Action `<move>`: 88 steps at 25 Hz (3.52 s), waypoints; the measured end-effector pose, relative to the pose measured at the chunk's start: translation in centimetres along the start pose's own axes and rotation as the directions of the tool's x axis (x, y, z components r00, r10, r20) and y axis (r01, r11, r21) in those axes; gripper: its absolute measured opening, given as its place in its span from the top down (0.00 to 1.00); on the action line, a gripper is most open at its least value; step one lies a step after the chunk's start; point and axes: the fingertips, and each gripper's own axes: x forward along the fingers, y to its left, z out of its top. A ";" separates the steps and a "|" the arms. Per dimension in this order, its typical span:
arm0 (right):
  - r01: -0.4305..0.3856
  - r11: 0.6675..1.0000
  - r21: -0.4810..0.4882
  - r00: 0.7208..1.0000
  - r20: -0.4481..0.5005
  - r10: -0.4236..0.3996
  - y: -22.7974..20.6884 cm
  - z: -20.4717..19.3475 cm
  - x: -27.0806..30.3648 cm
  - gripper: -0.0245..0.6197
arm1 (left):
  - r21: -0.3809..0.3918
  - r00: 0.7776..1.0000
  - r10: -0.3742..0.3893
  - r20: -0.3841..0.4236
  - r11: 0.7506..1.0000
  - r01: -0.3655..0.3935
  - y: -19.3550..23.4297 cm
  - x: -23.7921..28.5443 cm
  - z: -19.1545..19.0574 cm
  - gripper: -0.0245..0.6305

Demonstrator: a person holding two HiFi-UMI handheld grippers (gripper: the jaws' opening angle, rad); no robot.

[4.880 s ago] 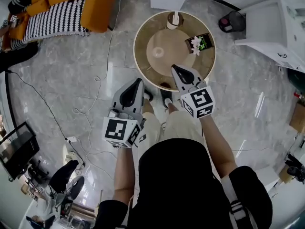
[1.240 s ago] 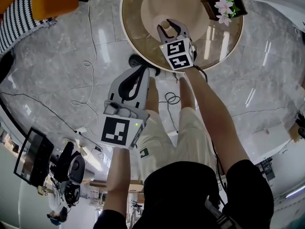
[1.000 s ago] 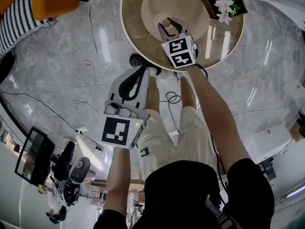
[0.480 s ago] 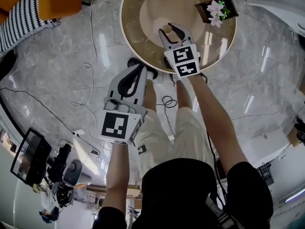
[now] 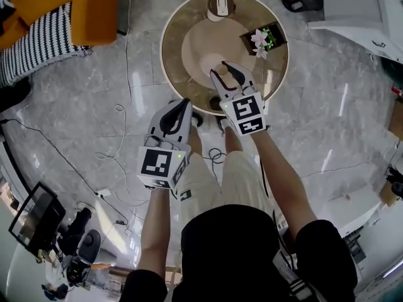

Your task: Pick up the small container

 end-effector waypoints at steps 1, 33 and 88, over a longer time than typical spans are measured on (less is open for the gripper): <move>0.000 1.000 -0.001 1.000 0.008 0.000 0.0 0.7 -0.9 0.74 | 0.002 1.000 0.000 0.009 1.000 0.000 -0.2 -0.2 0.7 0.93; -0.123 0.985 -0.125 0.943 0.295 0.155 1.8 14.0 -25.6 0.74 | -0.018 0.947 0.141 0.289 0.990 -0.142 -13.8 -10.8 11.8 0.93; -0.187 0.949 -0.255 0.853 0.436 0.286 4.8 23.9 -32.8 0.74 | 0.073 0.873 0.095 0.478 0.986 -0.147 -18.8 -14.7 20.3 0.93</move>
